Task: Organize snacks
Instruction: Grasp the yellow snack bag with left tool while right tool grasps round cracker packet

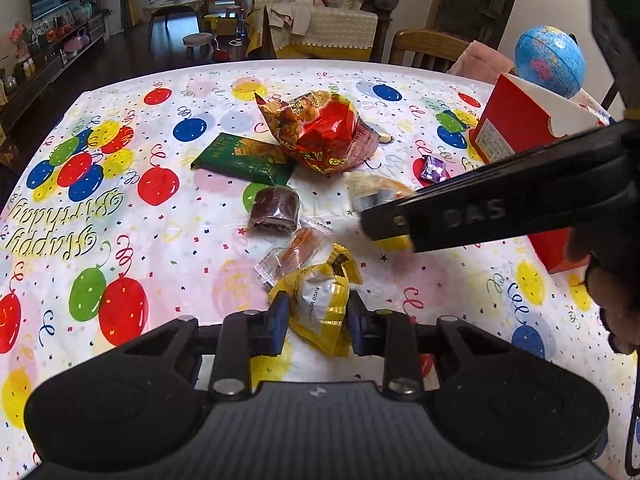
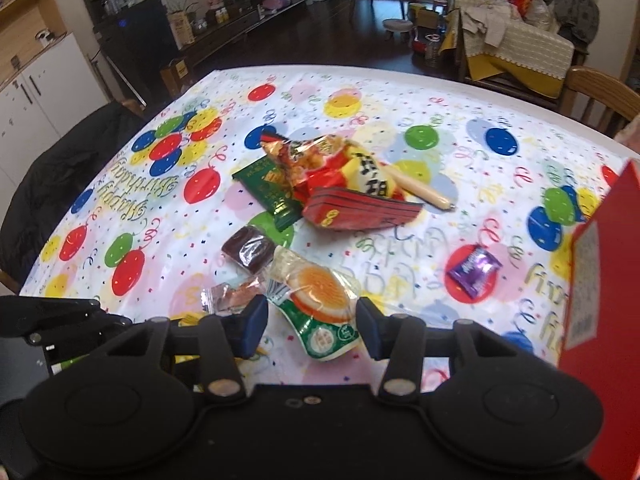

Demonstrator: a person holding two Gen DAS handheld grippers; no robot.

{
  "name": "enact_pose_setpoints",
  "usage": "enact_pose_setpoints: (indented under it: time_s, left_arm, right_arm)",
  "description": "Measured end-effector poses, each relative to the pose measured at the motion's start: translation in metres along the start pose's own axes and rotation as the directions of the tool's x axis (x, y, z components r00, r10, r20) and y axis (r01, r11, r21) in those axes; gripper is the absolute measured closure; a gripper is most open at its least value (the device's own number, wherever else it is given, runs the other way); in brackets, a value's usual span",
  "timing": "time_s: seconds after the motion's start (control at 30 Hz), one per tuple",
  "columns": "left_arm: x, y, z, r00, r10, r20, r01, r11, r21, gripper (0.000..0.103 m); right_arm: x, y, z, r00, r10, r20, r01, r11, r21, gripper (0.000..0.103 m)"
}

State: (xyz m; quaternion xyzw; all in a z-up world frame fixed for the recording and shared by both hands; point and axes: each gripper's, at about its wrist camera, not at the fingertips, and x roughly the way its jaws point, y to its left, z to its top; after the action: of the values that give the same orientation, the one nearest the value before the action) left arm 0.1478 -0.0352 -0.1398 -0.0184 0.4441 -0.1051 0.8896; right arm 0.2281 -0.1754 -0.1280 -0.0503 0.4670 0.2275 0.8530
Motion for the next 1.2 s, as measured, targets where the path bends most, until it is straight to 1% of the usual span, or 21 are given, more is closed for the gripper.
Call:
enact_pose_setpoints:
  time_s: [0.3, 0.57, 0.6, 0.63, 0.67, 0.7, 0.73, 0.8, 0.87, 0.93, 0.97, 1.0, 1.1, 1.17, 1.2]
  left_arm:
    - [-0.032, -0.006, 0.008, 0.999, -0.004, 0.054, 0.005, 1.0, -0.018, 0.074]
    - [-0.063, -0.02, 0.021, 0.993, -0.021, 0.117, 0.022, 1.0, -0.011, 0.074]
    - [-0.067, -0.023, 0.023, 0.992, -0.023, 0.126, 0.024, 1.0, -0.009, 0.074]
    - [-0.07, -0.026, 0.025, 0.991, -0.025, 0.135, 0.026, 1.0, -0.004, 0.074]
    - [-0.074, -0.029, 0.027, 0.989, -0.028, 0.143, 0.029, 1.0, 0.0, 0.074]
    - [-0.077, -0.032, 0.03, 0.988, -0.031, 0.151, 0.031, 1.0, 0.003, 0.074]
    - [-0.079, -0.036, 0.032, 0.987, -0.035, 0.158, 0.034, 0.999, 0.009, 0.074]
    - [-0.083, -0.043, 0.035, 0.984, -0.041, 0.174, 0.038, 0.999, 0.02, 0.074]
    - [-0.085, -0.049, 0.036, 0.983, -0.043, 0.18, 0.04, 0.999, 0.022, 0.074]
    - [-0.087, -0.052, 0.035, 0.982, -0.043, 0.182, 0.04, 0.999, 0.018, 0.074]
    - [-0.087, -0.053, 0.033, 0.983, -0.042, 0.181, 0.039, 0.999, 0.018, 0.074]
    - [-0.087, -0.054, 0.031, 0.983, -0.04, 0.178, 0.037, 0.999, 0.018, 0.074]
    - [-0.087, -0.053, 0.025, 0.985, -0.033, 0.168, 0.032, 0.999, 0.01, 0.074]
    - [-0.086, -0.051, 0.021, 0.986, -0.025, 0.163, 0.025, 1.0, 0.001, 0.074]
    - [-0.086, -0.049, 0.019, 0.987, -0.022, 0.161, 0.023, 1.0, -0.005, 0.074]
  right_arm:
    - [-0.046, -0.004, -0.011, 0.998, -0.028, 0.065, 0.025, 0.999, 0.043, 0.056]
    - [-0.087, -0.011, -0.024, 0.991, -0.065, 0.119, 0.055, 0.995, 0.083, 0.056]
    - [-0.093, -0.013, -0.025, 0.989, -0.071, 0.129, 0.06, 0.994, 0.087, 0.06]
    - [-0.099, -0.015, -0.026, 0.987, -0.076, 0.139, 0.063, 0.994, 0.093, 0.076]
    - [-0.104, -0.018, -0.026, 0.987, -0.075, 0.14, 0.061, 0.992, 0.106, 0.078]
    - [-0.11, -0.021, -0.027, 0.985, -0.084, 0.148, 0.066, 0.99, 0.121, 0.086]
    - [-0.115, -0.024, -0.029, 0.984, -0.085, 0.157, 0.065, 0.99, 0.129, 0.089]
    - [-0.123, -0.03, -0.031, 0.981, -0.095, 0.167, 0.073, 0.988, 0.133, 0.089]
    - [-0.124, -0.036, -0.036, 0.981, -0.109, 0.16, 0.088, 0.987, 0.135, 0.089]
    - [-0.126, -0.041, -0.041, 0.985, -0.081, 0.152, 0.061, 0.99, 0.13, 0.084]
    - [-0.126, -0.042, -0.045, 0.984, -0.085, 0.153, 0.067, 0.99, 0.123, 0.082]
    - [-0.127, -0.042, -0.047, 0.984, -0.092, 0.155, 0.074, 0.99, 0.118, 0.078]
    - [-0.122, -0.046, -0.055, 0.987, -0.077, 0.144, 0.059, 0.99, 0.129, 0.076]
    - [-0.113, -0.048, -0.059, 0.99, -0.061, 0.126, 0.043, 0.99, 0.135, 0.072]
    - [-0.109, -0.046, -0.062, 0.992, -0.051, 0.115, 0.036, 0.991, 0.132, 0.064]
